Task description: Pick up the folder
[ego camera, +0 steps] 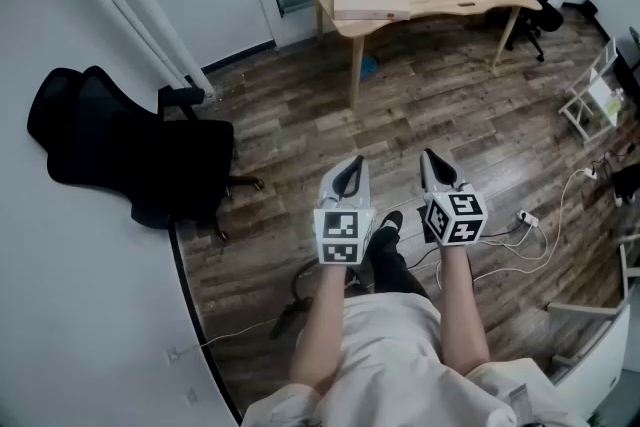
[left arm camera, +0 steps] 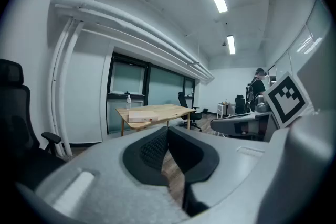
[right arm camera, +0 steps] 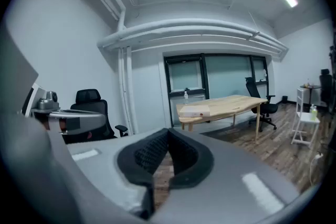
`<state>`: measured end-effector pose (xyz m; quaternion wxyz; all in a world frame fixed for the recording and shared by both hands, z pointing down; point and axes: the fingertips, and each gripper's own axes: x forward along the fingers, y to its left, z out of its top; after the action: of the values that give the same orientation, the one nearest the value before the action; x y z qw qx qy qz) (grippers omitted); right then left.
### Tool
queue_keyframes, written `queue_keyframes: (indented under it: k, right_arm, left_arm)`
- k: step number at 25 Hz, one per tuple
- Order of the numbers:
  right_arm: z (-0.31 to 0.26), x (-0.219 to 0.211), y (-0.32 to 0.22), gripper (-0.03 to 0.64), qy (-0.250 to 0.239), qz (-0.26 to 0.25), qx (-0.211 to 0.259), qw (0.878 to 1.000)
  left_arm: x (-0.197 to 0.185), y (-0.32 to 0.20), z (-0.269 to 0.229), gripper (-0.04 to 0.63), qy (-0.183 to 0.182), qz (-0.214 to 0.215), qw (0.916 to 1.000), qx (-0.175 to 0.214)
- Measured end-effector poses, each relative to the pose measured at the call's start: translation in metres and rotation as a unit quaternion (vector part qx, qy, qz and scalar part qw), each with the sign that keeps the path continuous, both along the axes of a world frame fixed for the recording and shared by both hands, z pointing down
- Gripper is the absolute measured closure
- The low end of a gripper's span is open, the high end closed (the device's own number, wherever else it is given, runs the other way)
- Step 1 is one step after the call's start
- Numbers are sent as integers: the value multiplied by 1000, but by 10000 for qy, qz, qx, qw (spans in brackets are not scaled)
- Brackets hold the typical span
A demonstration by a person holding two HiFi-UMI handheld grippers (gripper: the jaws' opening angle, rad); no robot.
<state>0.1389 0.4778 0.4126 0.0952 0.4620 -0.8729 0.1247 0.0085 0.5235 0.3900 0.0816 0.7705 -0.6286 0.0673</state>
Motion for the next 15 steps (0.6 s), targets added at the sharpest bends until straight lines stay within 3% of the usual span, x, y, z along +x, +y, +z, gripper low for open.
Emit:
queue_keyframes:
  k: [5,10,15]
  right_arm:
    - [6,6,1,618,11,103,-102,9999]
    - [7,25,-9,618,48,190,-84,9998]
    - [-6,27,-32,618,-498,72,-84,9987]
  left_arm:
    - [-10,11,12,589,94,-314,9994,-99]
    - [-3,-4,3,589,105,-314,9993,149]
    - [3,-27,-8,589,368,-99,9992,133]
